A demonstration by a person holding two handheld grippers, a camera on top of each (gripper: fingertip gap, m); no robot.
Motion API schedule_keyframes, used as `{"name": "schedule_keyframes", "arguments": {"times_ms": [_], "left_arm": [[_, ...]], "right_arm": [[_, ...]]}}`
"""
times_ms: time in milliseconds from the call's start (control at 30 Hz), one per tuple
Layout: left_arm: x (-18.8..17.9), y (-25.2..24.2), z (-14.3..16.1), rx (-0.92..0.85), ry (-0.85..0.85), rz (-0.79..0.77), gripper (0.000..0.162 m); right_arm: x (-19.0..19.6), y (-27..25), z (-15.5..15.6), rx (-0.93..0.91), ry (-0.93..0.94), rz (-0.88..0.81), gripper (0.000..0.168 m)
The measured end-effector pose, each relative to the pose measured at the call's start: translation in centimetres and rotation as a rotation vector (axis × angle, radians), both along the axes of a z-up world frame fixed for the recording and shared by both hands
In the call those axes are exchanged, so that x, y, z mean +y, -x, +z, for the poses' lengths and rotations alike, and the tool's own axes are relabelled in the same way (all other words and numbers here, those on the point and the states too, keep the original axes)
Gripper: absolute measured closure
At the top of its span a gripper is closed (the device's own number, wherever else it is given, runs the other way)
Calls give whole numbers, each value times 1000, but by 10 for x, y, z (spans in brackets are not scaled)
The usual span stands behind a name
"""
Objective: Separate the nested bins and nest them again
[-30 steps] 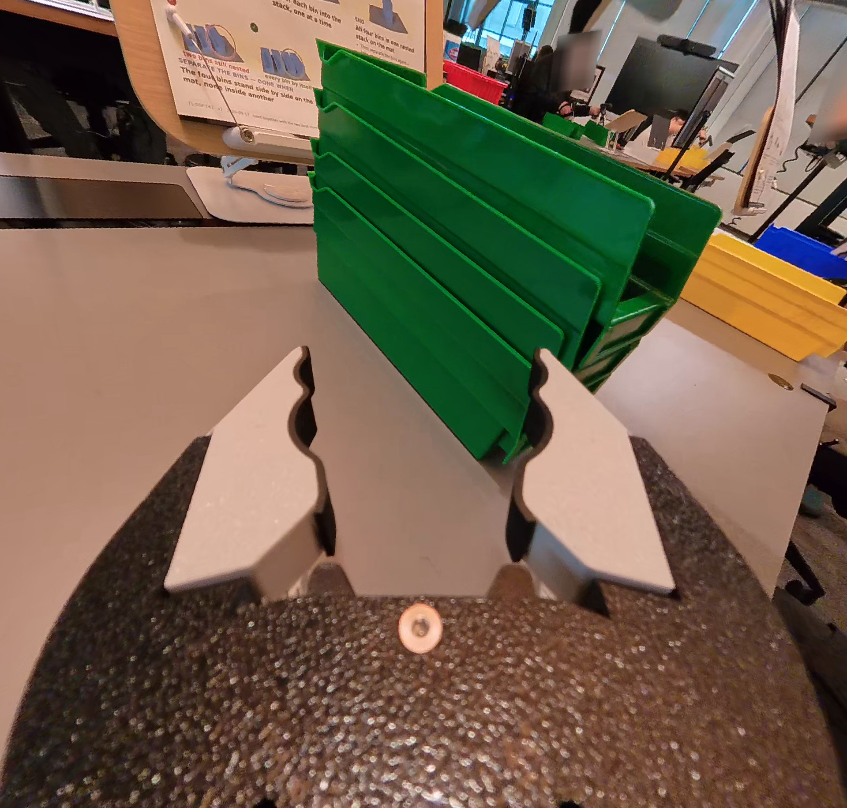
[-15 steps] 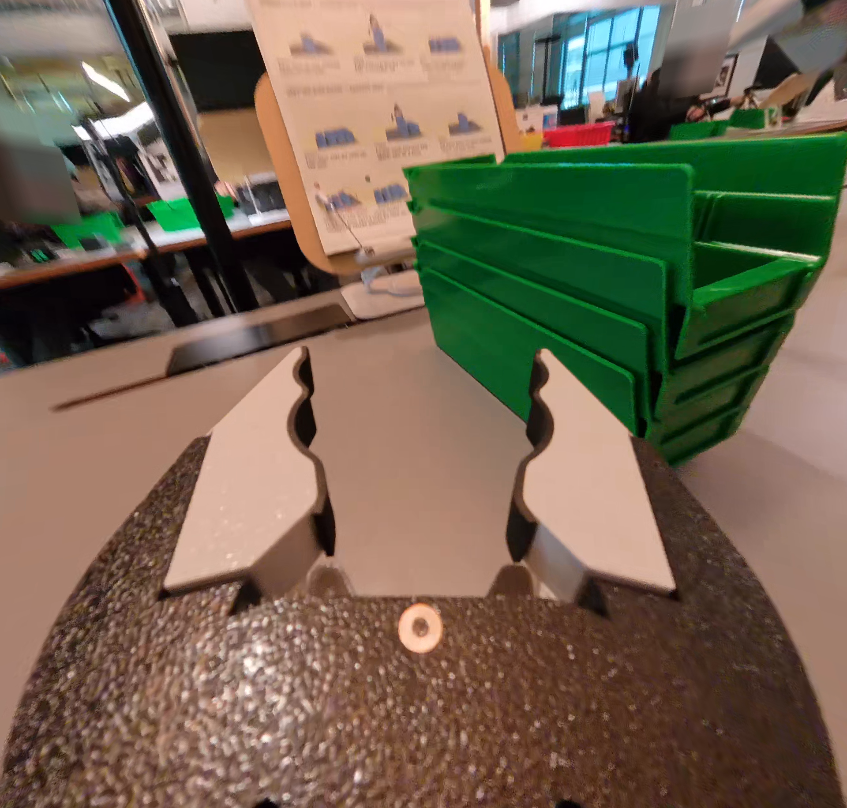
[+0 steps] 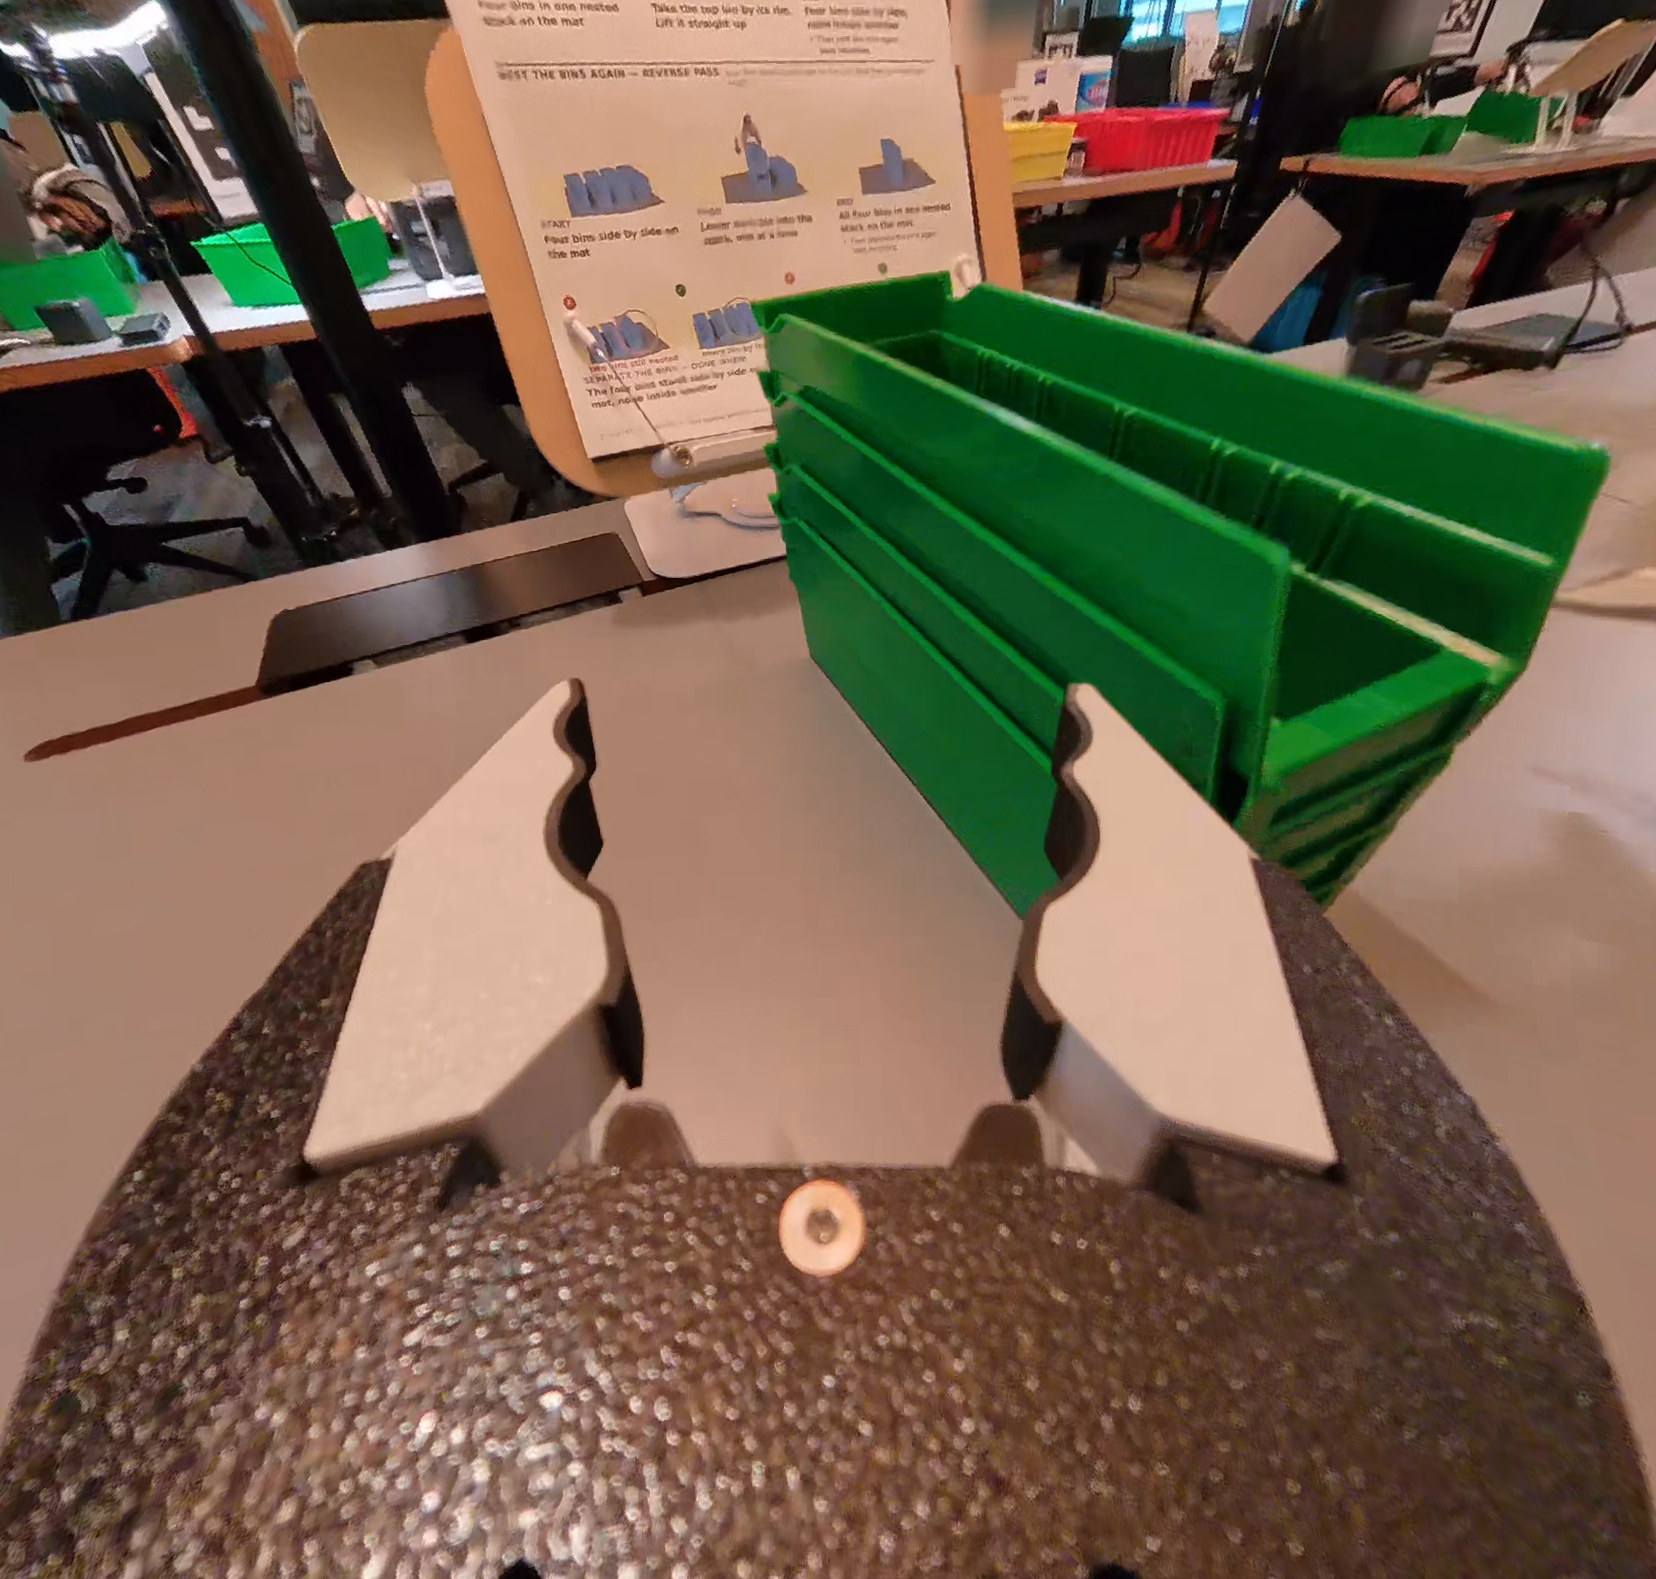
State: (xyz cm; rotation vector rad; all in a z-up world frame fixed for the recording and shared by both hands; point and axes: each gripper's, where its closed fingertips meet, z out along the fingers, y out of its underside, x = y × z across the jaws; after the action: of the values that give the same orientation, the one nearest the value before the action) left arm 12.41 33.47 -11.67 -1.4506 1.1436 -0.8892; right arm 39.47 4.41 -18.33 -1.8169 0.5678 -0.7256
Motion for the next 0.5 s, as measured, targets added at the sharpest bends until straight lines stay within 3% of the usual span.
{"name": "schedule_keyframes", "arguments": {"times_ms": [133, 233, 500], "left_arm": [[-7, -21, 33, 33, 36, -44, 53], [-12, -36, 53, 62, 103, -68, 48], [-4, -69, 49, 281, 224, 58, 48]], "right_arm": [[-7, 8, -17, 46, -25, 39, 24], [-13, 7, -23, 74, 61, 76, 30], [-14, 7, -13, 121, -22, 117, 40]]}}
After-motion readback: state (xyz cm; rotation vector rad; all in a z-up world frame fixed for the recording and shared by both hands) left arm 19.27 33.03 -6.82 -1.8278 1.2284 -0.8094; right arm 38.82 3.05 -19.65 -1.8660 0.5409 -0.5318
